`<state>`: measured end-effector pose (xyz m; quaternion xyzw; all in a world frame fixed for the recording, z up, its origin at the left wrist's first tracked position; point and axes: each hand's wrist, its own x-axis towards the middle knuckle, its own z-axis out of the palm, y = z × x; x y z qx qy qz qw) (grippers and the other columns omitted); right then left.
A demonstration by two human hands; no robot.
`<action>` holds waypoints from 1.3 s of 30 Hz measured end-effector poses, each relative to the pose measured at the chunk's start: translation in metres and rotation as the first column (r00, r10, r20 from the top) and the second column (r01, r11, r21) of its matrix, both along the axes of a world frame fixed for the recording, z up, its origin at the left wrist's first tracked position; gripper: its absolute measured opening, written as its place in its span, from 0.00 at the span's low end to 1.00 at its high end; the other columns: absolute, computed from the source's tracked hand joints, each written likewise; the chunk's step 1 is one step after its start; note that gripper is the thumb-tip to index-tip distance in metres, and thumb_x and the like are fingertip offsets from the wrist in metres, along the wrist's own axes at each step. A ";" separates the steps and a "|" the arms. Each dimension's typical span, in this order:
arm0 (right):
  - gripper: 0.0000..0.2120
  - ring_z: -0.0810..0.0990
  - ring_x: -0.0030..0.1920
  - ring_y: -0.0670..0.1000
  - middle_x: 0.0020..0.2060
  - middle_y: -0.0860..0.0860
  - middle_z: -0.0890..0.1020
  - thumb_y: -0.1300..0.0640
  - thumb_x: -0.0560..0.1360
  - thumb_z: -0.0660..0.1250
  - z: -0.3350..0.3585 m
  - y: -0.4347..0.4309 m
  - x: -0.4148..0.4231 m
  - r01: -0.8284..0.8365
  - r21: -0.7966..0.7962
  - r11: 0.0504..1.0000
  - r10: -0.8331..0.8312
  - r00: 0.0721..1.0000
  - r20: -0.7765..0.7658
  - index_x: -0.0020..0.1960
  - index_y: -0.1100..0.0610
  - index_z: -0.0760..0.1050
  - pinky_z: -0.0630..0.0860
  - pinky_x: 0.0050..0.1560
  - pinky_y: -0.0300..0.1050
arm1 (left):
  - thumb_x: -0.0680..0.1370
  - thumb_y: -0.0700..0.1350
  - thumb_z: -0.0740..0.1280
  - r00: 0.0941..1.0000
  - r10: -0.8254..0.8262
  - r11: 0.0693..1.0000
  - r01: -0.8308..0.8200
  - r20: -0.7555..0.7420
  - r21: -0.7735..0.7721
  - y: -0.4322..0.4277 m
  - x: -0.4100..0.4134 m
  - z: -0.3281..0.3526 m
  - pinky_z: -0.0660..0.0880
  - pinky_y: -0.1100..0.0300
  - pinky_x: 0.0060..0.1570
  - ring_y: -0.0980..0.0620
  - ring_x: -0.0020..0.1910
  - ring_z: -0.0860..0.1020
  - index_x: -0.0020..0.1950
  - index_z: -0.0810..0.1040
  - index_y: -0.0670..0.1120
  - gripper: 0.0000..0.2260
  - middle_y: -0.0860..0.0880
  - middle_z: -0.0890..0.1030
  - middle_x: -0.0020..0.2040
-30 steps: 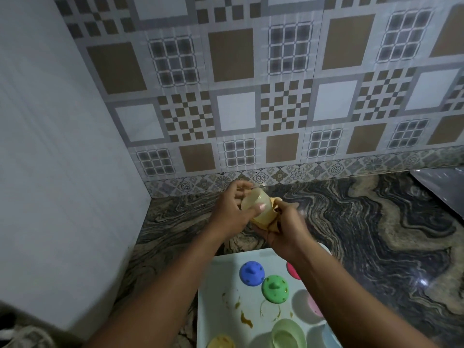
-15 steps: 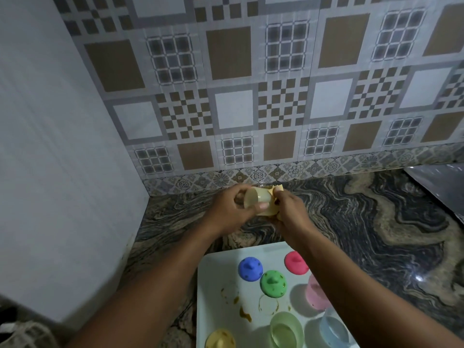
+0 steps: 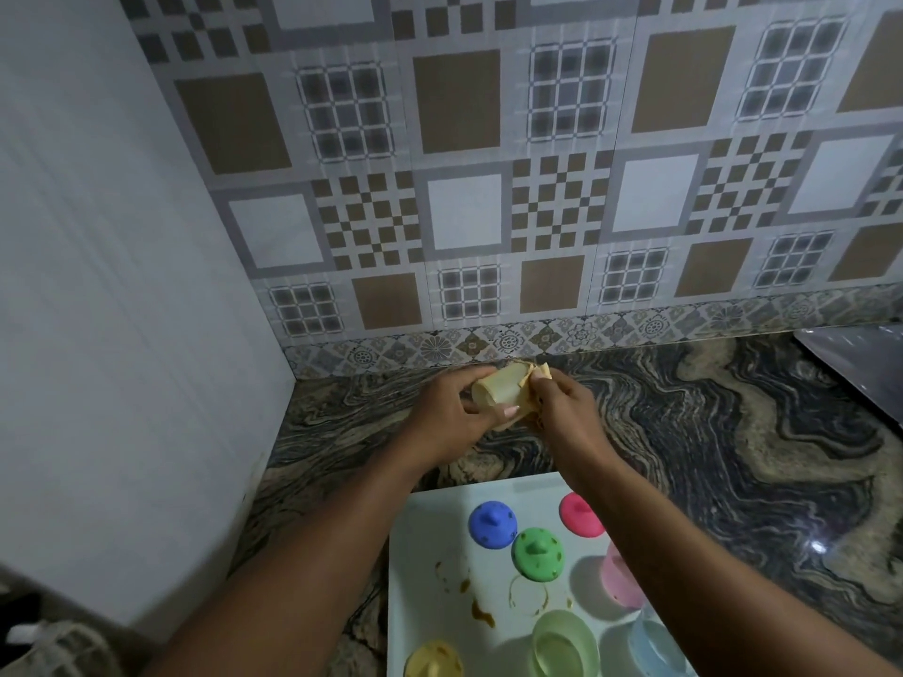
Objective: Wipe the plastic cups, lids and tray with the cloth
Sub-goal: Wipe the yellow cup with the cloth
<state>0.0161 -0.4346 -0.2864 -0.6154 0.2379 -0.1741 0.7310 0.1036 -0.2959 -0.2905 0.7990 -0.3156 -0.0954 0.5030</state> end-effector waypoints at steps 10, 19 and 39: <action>0.12 0.81 0.48 0.58 0.49 0.62 0.82 0.54 0.83 0.59 0.004 -0.007 0.006 0.010 0.044 0.999 -0.008 0.999 -0.034 0.51 0.58 0.80 0.81 0.42 0.53 | 0.66 0.58 0.78 0.984 -0.027 0.990 0.001 0.175 0.144 -0.004 -0.006 -0.011 0.78 0.52 0.59 0.54 0.62 0.78 0.76 0.64 0.59 0.41 0.53 0.76 0.67; 0.11 0.83 0.52 0.62 0.50 0.61 0.84 0.53 0.82 0.60 0.006 -0.008 0.009 0.014 -0.021 1.000 -0.015 1.000 -0.026 0.50 0.55 0.80 0.81 0.54 0.63 | 0.71 0.54 0.76 0.928 -0.044 0.987 -0.016 0.370 0.157 -0.004 -0.006 -0.009 0.79 0.53 0.56 0.51 0.60 0.77 0.75 0.65 0.55 0.35 0.50 0.73 0.68; 0.14 0.81 0.42 0.57 0.38 0.56 0.83 0.52 0.80 0.60 -0.009 -0.001 0.001 0.016 -0.098 0.995 -0.030 0.990 -0.136 0.44 0.58 0.80 0.80 0.51 0.60 | 0.72 0.41 0.75 0.798 -0.176 0.974 0.056 0.576 0.220 0.009 -0.007 -0.027 0.77 0.50 0.60 0.49 0.67 0.73 0.75 0.68 0.50 0.33 0.51 0.70 0.71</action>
